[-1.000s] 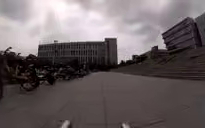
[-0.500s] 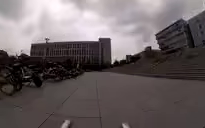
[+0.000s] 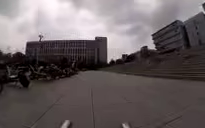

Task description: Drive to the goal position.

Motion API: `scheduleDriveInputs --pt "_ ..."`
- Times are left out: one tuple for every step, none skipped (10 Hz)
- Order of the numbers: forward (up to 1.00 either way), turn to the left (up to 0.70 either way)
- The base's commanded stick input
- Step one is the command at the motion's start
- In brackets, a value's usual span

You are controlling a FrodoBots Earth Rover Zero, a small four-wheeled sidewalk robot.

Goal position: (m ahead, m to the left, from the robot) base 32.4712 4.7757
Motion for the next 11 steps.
scheduleDriveInputs --pt "1.00 -0.03" --pt "1.00 -0.01" --pt "1.00 0.00" --pt "1.00 0.00" --pt "1.00 0.00" --pt "1.00 0.00" --pt "1.00 0.00" --pt "1.00 0.02" --pt "1.00 0.07" --pt "1.00 0.02" --pt "1.00 0.00"
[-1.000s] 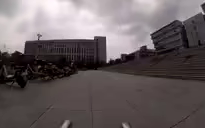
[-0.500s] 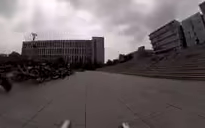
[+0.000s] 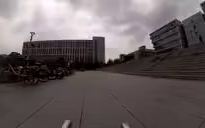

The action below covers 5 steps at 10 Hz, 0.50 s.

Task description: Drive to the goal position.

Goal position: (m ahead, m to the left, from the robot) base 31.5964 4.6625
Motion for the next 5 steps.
scheduleDriveInputs --pt "1.00 0.00" --pt "1.00 0.00" --pt "1.00 0.00" --pt "1.00 0.00" --pt "1.00 0.00"
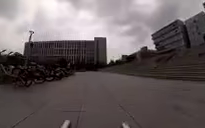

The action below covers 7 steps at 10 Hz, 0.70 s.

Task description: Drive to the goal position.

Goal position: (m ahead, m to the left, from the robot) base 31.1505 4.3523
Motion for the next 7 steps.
scheduleDriveInputs --pt "1.00 0.00" --pt "1.00 0.00" --pt "1.00 0.00" --pt "1.00 0.00" --pt "1.00 0.00" --pt "1.00 0.00" --pt "1.00 0.00"
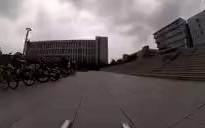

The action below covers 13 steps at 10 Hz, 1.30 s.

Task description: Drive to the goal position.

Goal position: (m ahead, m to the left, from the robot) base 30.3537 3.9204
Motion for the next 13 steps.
scheduleDriveInputs --pt "1.00 0.00" --pt "1.00 0.00" --pt "1.00 0.00" --pt "1.00 0.00" --pt "1.00 0.00" --pt "1.00 0.00" --pt "1.00 0.00" --pt "1.00 0.00" --pt "1.00 0.00" --pt "1.00 0.00" --pt "1.00 0.00" --pt "1.00 0.00" --pt "1.00 0.00"
